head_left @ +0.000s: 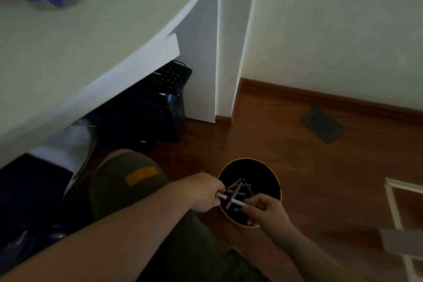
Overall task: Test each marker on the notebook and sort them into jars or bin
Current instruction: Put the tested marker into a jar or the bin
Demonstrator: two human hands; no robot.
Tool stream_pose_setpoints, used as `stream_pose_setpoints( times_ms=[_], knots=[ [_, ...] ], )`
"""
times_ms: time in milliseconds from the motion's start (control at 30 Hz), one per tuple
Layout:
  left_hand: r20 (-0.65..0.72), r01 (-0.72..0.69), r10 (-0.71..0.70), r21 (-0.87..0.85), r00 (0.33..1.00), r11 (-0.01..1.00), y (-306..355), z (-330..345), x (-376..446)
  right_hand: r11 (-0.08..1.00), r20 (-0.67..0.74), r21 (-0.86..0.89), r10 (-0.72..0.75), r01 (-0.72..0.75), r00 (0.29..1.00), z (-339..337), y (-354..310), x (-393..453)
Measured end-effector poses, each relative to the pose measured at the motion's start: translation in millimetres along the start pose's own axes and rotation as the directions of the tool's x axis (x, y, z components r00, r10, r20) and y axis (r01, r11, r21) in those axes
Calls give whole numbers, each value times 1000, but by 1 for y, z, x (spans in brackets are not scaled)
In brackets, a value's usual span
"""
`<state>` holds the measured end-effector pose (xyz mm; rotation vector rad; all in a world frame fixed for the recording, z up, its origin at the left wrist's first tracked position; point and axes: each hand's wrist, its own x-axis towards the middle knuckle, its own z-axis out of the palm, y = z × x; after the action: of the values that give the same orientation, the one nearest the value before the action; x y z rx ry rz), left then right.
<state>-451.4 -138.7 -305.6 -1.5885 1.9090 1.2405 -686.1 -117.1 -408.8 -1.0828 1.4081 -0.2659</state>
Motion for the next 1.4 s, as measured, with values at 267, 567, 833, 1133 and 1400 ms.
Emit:
stream_pose_setpoints(
  times_ms=[267, 567, 833, 1133, 1400],
  knots=[
    [-19, -31, 31, -4, 999, 1000, -6, -3, 15, 929, -67, -205, 300, -307, 952, 27, 90, 70],
    [-188, -67, 53, -71, 981, 995, -6, -7, -5, 982, 88, -166, 102, -86, 991, 23, -4, 61],
    [-766, -278, 104, -99, 634, 955, -2, -82, -157, 813, 194, 124, -582, 569, 790, 42, -237, -59],
    [-952, 206, -179, -129, 248, 970, -139, -161, -384, 376, 408, 273, -879, 886, 247, 195, -433, -134],
    [-497, 693, -687, -213, 530, 689, -264, -115, -448, 218, 629, -231, -710, 948, 316, 377, -513, -69]
  ],
)
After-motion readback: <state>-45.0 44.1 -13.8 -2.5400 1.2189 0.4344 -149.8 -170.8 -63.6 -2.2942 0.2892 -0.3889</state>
